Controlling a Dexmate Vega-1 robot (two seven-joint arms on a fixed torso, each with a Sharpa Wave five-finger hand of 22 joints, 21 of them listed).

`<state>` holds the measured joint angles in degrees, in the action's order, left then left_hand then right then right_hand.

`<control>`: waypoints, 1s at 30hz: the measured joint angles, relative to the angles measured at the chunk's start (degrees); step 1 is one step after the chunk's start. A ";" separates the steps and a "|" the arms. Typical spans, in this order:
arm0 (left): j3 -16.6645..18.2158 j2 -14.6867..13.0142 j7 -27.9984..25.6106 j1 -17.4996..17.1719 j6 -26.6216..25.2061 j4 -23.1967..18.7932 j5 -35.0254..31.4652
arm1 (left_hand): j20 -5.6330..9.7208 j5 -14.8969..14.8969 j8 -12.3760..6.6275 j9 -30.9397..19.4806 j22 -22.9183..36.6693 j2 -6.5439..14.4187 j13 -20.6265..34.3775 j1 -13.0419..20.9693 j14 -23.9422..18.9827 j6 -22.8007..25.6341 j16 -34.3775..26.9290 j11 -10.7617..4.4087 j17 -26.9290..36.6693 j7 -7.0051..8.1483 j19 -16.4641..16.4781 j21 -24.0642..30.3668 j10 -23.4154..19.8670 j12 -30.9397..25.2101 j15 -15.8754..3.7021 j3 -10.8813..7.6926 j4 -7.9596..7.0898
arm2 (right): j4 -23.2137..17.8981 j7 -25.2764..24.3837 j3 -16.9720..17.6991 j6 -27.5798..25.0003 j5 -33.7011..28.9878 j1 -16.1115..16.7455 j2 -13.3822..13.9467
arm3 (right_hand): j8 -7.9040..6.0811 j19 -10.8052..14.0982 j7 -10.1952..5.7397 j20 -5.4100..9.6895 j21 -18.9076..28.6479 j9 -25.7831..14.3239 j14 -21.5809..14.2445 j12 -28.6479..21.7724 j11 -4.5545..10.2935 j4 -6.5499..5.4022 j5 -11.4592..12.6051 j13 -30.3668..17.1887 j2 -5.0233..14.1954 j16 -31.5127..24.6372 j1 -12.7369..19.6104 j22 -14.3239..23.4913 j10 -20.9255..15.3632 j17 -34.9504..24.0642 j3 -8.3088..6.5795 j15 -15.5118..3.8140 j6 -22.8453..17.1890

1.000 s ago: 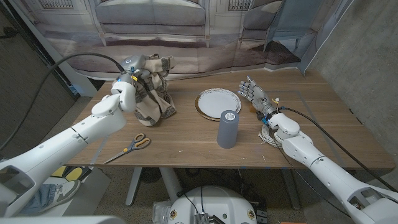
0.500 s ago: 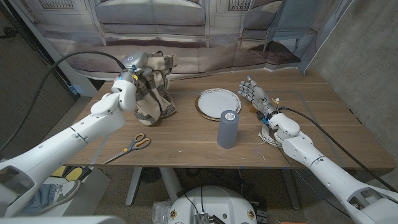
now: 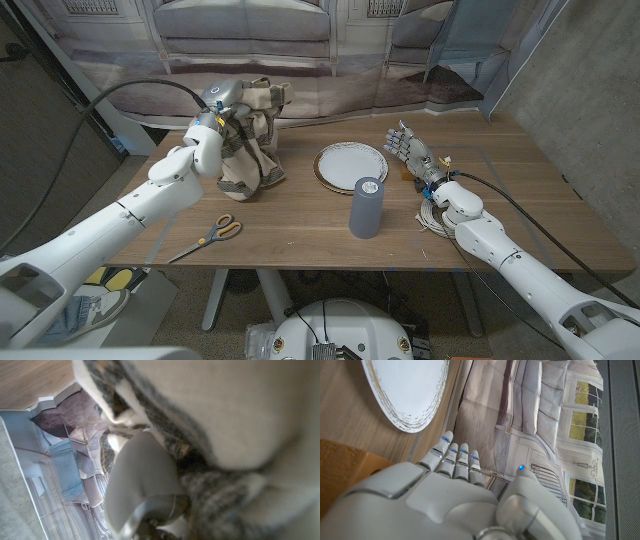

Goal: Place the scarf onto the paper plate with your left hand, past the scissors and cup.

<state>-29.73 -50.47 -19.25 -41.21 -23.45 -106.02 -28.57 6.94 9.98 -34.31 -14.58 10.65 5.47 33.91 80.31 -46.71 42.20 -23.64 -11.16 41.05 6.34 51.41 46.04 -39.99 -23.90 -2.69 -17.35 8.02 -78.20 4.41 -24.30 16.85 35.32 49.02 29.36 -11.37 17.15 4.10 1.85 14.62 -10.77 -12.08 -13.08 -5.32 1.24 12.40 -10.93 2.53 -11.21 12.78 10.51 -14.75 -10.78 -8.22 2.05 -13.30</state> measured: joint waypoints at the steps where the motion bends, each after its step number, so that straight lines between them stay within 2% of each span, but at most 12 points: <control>1: 0.00 0.16 -0.23 0.12 0.86 0.29 -0.04 | -0.07 0.00 0.00 0.00 0.00 -0.07 0.00 -0.07 0.00 0.00 0.05 0.22 0.04 0.00 -0.07 0.00 -0.22 0.00 -0.01 0.07 -0.07 | -0.02 -0.01 0.06 0.00 0.08 0.07 0.03 | 0.00 0.00 0.00 0.00 0.00 0.00 0.00 0.00 0.00 0.00 0.00 0.00 -0.01 0.00 -0.01 0.00 0.00 0.00 0.00 0.00 0.00; 13: -0.49 1.49 -1.23 1.29 5.94 1.93 -1.47 | -0.17 0.23 0.00 0.27 0.01 -0.67 0.53 -0.66 -0.12 0.31 0.86 0.62 0.57 -0.30 -1.03 0.32 -0.61 0.00 -1.08 0.40 -0.65 | -0.15 0.00 0.54 0.49 0.59 0.60 0.19 | 0.00 0.42 0.00 0.00 0.00 0.00 0.00 0.00 0.00 0.00 0.00 0.00 -0.01 0.00 -0.01 0.00 0.00 0.00 0.00 0.00 0.00; 26: -1.11 2.24 -0.87 2.10 10.70 2.66 -3.11 | -0.39 0.23 0.05 0.59 -0.26 -0.71 0.77 -0.80 -0.08 0.60 1.41 0.57 0.77 -0.60 -2.03 0.32 -0.77 0.44 -1.15 0.69 -0.92 | -0.45 0.07 0.82 0.61 0.79 0.98 0.48 | 0.00 0.41 0.00 0.00 -0.22 0.00 0.00 0.00 0.00 0.00 0.00 -0.01 0.21 0.00 -0.24 0.00 0.01 0.00 0.00 0.00 0.00; 30: -1.11 2.42 -0.87 2.17 11.91 2.96 -3.17 | -0.39 0.23 0.07 0.73 -0.26 -0.77 1.02 -1.32 -0.79 0.62 1.73 0.92 0.77 -0.62 -2.03 0.61 -1.12 0.44 -1.86 0.84 -1.07 | -0.55 0.06 0.86 0.61 0.79 1.01 0.55 | 0.00 0.41 0.00 0.00 -0.21 0.00 0.00 0.00 0.00 0.00 0.00 -0.01 0.22 0.00 -0.24 0.00 0.01 0.00 0.00 0.00 0.00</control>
<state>-30.83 -48.05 -20.12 -39.04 -11.54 -103.06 -31.74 6.55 10.20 -34.25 -13.85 10.39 4.70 34.93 78.99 -47.50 42.82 -21.92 -10.24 41.82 5.72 49.37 46.65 -41.10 -23.46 -4.56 -16.51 6.95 -78.75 4.47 -23.44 17.46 36.10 50.04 29.91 -11.37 17.56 4.10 1.85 14.41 -10.77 -12.08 -13.08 -5.32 1.24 12.40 -10.93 2.75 -11.21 12.54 10.51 -14.74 -10.78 -8.22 2.05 -13.30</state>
